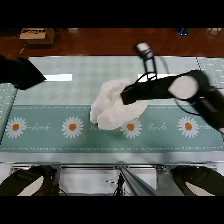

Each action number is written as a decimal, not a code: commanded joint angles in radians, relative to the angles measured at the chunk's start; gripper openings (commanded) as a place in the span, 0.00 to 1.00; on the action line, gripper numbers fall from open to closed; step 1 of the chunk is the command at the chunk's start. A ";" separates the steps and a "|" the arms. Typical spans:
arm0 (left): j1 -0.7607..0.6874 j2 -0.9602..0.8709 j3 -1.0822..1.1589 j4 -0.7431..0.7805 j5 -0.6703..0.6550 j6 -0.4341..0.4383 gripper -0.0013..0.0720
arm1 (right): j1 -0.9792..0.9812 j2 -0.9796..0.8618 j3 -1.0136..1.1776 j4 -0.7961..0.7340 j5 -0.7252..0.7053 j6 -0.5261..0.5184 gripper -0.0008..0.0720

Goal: Fold the shirts.

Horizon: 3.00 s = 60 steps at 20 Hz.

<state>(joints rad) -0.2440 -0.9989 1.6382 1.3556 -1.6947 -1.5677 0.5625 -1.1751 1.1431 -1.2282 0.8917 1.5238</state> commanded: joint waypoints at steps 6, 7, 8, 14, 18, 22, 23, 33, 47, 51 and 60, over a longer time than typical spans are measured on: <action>0.000 0.001 -0.337 -0.089 0.199 0.069 0.84 | -0.011 -0.102 0.029 -0.041 -0.050 0.010 0.63; 0.000 0.001 -0.363 -0.090 0.202 0.085 0.84 | -0.047 -0.064 0.057 -0.097 -0.005 0.006 0.66; 0.000 0.001 -0.393 -0.093 0.202 0.101 0.84 | -0.093 -0.015 0.083 -0.169 0.034 0.006 0.68; 0.000 0.012 -0.676 -0.267 0.255 0.162 0.84 | -0.569 0.175 0.108 -0.413 0.182 -0.011 0.68; 0.005 0.013 -0.882 -0.472 0.361 0.256 0.84 | -0.890 0.174 0.028 -0.175 0.185 -0.082 0.68; 0.113 0.016 -1.043 -0.610 0.446 0.353 0.74 | -1.002 0.174 -0.113 0.065 0.155 -0.223 0.68; 0.143 0.009 -1.080 -0.616 0.455 0.353 0.82 | -1.002 0.174 -0.146 0.088 0.145 -0.240 0.68; 0.131 -0.233 -1.172 -0.912 0.629 0.529 0.86 | -1.002 0.174 -0.270 0.164 0.121 -0.280 0.68; 0.008 -0.523 -1.052 -1.012 0.625 0.562 0.05 | -1.002 0.174 -0.270 0.249 0.185 -0.280 0.68; 0.014 -0.523 -1.052 -1.012 0.592 0.573 0.05 | -1.002 0.124 -0.294 0.359 0.217 -0.286 0.68; 0.014 -0.521 -1.052 -1.012 0.557 0.588 0.05 | -0.678 -0.219 -0.358 0.798 0.045 -0.438 0.69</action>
<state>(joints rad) -0.2302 -1.5211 0.5854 0.3447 -1.1217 -0.9794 -0.2306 -1.3014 0.7910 -0.5808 1.0428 1.1255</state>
